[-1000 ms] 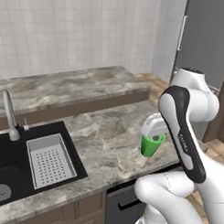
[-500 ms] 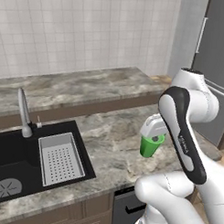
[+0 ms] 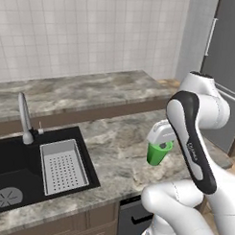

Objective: Pick the cup and bowl from the counter and place them on the counter next to the sink.

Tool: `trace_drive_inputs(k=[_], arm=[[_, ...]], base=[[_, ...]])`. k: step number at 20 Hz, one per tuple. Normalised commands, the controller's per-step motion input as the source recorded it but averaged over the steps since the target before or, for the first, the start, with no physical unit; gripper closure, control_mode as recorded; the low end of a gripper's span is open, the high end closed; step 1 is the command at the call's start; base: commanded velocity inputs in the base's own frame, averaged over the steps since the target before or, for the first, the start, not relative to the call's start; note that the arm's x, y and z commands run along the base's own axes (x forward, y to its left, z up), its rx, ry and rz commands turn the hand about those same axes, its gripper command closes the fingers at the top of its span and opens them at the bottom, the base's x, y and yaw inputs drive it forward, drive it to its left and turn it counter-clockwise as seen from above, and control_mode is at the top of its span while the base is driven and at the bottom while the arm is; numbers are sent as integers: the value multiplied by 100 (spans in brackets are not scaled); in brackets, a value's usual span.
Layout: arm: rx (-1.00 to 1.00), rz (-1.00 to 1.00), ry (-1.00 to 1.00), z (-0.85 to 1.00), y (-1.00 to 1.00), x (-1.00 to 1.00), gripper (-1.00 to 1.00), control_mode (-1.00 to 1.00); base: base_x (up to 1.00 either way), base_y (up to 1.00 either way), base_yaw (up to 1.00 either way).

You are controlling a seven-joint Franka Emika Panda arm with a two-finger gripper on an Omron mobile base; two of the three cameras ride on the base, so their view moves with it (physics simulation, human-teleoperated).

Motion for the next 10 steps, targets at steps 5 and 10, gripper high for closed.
trace_drive_inputs(k=[5, 10], arm=[[0, 0, 0, 0, 2, 0, 100, -100], [0, 0, 0, -9, 13, 59, 100, -100]], base=[[0, 0, 0], [0, 0, 0]])
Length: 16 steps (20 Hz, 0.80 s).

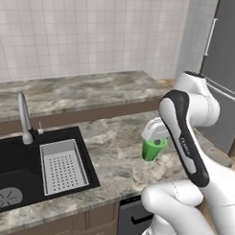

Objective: Pick the cup and bowl from the counter and place them on the counter next to the sink.

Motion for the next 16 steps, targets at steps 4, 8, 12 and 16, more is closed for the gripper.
trace_drive_inputs(k=[4, 8, 12, 16], arm=[[0, 0, 1, 0, -1, 32, 100, -100], [0, 4, 1, 0, -13, 25, 100, -100], [0, 0, 0, -1, 3, 22, 100, -100], [0, 0, 0, -10, 25, 28, 100, -100]], base=[[0, 0, 0], [0, 0, 0], [0, 0, 0], [0, 0, 0]])
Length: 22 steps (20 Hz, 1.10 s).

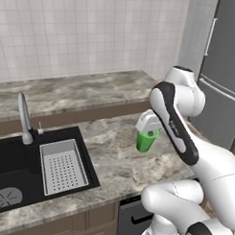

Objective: Pick the cup and bowl from the counter and place them on the counter next to the sink.

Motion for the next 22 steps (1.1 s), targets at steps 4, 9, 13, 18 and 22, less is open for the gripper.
trace_drive_inputs(k=[4, 9, 13, 18, 22], arm=[[0, -5, 0, -15, 44, 24, 100, -100], [0, -24, 0, -27, 18, 9, 100, -100], [-1, -36, 3, -31, 0, 0, 100, -100], [-1, -33, 17, -20, 0, 8, 100, -100], [-1, -28, 18, -21, 0, 29, 100, -100]], base=[[0, 0, 0], [0, 0, 0], [0, 0, 0], [0, 0, 0], [0, 0, 0]])
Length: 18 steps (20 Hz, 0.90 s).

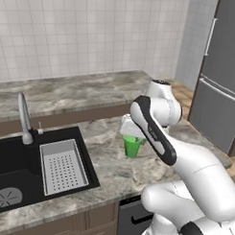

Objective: Pick the cup and bowl from the counter and place them on the counter next to the sink.

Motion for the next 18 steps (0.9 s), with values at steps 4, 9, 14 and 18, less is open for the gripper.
trace_drive_inputs(k=[4, 9, 14, 18], arm=[[-3, -20, 10, -18, 3, 55, 100, -100], [0, -17, 13, -21, 13, 38, 100, -100], [0, 0, 5, -11, 25, 5, 100, -100], [0, 3, 2, -12, 28, 11, 100, -100]], base=[[0, 0, 0], [0, 0, 0], [0, 0, 0], [0, 0, 0]])
